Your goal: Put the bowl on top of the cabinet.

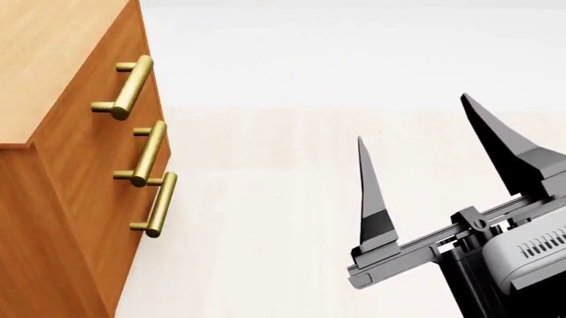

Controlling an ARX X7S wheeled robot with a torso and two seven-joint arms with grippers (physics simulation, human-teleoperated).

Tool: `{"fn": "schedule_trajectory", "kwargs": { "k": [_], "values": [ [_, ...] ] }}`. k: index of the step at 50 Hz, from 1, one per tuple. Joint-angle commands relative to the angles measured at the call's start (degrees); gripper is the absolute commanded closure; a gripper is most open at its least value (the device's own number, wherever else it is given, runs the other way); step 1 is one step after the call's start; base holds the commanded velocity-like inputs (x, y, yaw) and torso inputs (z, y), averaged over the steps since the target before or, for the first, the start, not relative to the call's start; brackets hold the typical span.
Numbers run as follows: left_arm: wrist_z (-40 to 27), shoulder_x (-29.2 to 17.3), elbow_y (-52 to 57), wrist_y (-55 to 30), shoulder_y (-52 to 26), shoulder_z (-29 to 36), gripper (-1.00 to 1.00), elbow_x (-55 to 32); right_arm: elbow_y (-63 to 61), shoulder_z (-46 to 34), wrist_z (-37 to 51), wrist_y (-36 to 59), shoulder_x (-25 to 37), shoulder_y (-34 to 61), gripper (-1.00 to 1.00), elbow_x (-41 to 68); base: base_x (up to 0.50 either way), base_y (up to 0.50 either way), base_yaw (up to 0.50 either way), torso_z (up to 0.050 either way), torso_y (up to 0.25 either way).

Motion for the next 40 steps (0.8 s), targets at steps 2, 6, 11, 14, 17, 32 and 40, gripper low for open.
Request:
{"fn": "schedule_trajectory", "kwargs": {
  "k": [2, 6, 11, 14, 17, 32, 40],
  "values": [
    [-4.7, -0.3, -8.6, 4.3, -2.9, -10.1, 1.00, -0.5, -0.2, 0.3, 0.2, 0.0, 0.3, -0.4, -1.00, 0.1, 0.00, 0.00, 0.00, 0.000, 0.000],
    [-6.1, -0.4, -8.8, 4.4, -3.4, -10.8, 1.00, -0.6, 0.0, 0.4, 0.2, 0.0, 0.3, -0.4, -1.00, 0.1, 0.00, 0.00, 0.00, 0.000, 0.000],
    [-8.8, 0.3, -6.6, 5.3, -2.5, -13.1, 1.00, -1.2, 0.2, 0.4, 0.1, -0.3, 0.2, -0.7, -1.00, 0.0, 0.00, 0.00, 0.00, 0.000, 0.000],
    [-9.8, 0.5, -5.5, 5.1, -1.7, -14.0, 1.00, -2.0, 0.4, 0.4, 0.1, -0.4, 0.1, -0.7, -1.00, 0.0, 0.00, 0.00, 0.00, 0.000, 0.000],
    [-11.1, 0.7, -4.8, 5.3, -1.4, -14.4, 1.00, -2.2, 0.4, 0.5, 0.1, -0.3, 0.1, -0.7, -1.00, -0.1, 0.00, 0.00, 0.00, 0.000, 0.000],
    [-18.9, 0.9, -0.2, 6.5, 1.0, -15.3, 1.00, -1.4, 0.5, 0.4, 0.1, -0.2, -0.1, -0.6, -1.00, -0.2, 0.00, 0.00, 0.00, 0.001, 0.001],
    [-21.5, 0.7, 0.2, 11.0, 1.4, -15.8, 1.00, -0.5, 0.9, 0.5, 0.0, -0.1, -0.2, -0.5, -1.00, -0.3, 0.00, 0.00, 0.00, 0.000, 0.000]
  ]
}}
